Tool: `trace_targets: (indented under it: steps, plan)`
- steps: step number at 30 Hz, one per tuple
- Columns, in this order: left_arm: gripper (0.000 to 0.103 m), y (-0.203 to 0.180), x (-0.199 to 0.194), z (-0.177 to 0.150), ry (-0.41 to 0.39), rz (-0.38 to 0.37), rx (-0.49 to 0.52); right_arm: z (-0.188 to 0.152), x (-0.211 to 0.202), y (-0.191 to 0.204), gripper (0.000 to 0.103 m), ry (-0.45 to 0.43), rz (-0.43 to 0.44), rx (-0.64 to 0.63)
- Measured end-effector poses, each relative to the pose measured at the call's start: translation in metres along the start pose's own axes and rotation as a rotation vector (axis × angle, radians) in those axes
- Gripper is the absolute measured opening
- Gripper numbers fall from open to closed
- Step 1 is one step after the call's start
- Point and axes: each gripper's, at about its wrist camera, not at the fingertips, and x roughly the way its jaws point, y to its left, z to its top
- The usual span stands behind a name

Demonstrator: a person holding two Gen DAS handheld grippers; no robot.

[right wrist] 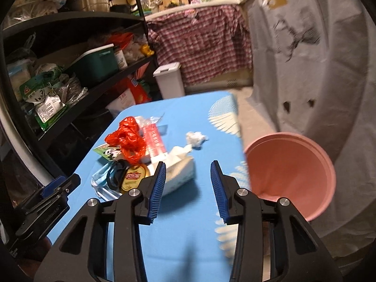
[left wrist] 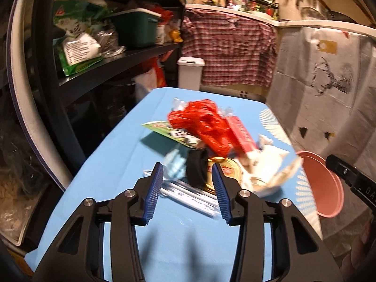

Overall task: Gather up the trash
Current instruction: 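Grasp the blue face mask with the left tool while the right tool grasps white tissue paper, then lift the mask with the left tool while the right tool carries the paper toward the pink bin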

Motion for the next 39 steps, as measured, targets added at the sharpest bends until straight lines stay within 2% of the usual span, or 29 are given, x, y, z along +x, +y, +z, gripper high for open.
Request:
trace_targets:
  steps: [3, 6, 17, 20, 21, 22, 23, 25, 26, 39]
  plan:
    - [0.043, 0.01, 0.016, 0.003, 0.001, 0.024, -0.004, -0.001, 0.027, 0.003, 0.042, 0.056, 0.037, 0.039]
    - [0.043, 0.019, 0.036, 0.004, 0.029, 0.021, -0.015, -0.005, 0.052, 0.007, 0.049, 0.114, 0.062, 0.063]
    - [0.043, 0.031, 0.092, 0.002, 0.143, 0.03, -0.04, -0.012, 0.084, 0.01, 0.05, 0.208, 0.051, 0.059]
    - [0.043, 0.031, 0.097, 0.0, 0.157, 0.012, -0.04, -0.012, 0.083, 0.012, 0.042, 0.202, 0.042, 0.049]
    - [0.041, 0.031, 0.097, 0.0, 0.157, 0.01, -0.037, -0.012, 0.082, 0.012, 0.035, 0.201, 0.04, 0.045]
    - [0.033, 0.03, 0.097, 0.001, 0.158, 0.006, -0.034, -0.012, 0.081, 0.012, 0.03, 0.199, 0.038, 0.043]
    - [0.021, 0.029, 0.097, 0.0, 0.161, 0.004, -0.028, -0.012, 0.079, 0.012, 0.027, 0.196, 0.035, 0.042]
    - [0.014, 0.027, 0.095, 0.001, 0.164, 0.001, -0.022, -0.01, 0.074, 0.011, 0.014, 0.187, 0.032, 0.04]
    - [0.008, 0.027, 0.092, 0.001, 0.161, 0.001, -0.02, -0.009, 0.07, 0.011, 0.012, 0.18, 0.032, 0.038]
    - [0.005, 0.032, 0.031, 0.01, 0.069, -0.007, -0.04, -0.002, 0.0, 0.012, 0.011, 0.023, -0.034, -0.058]
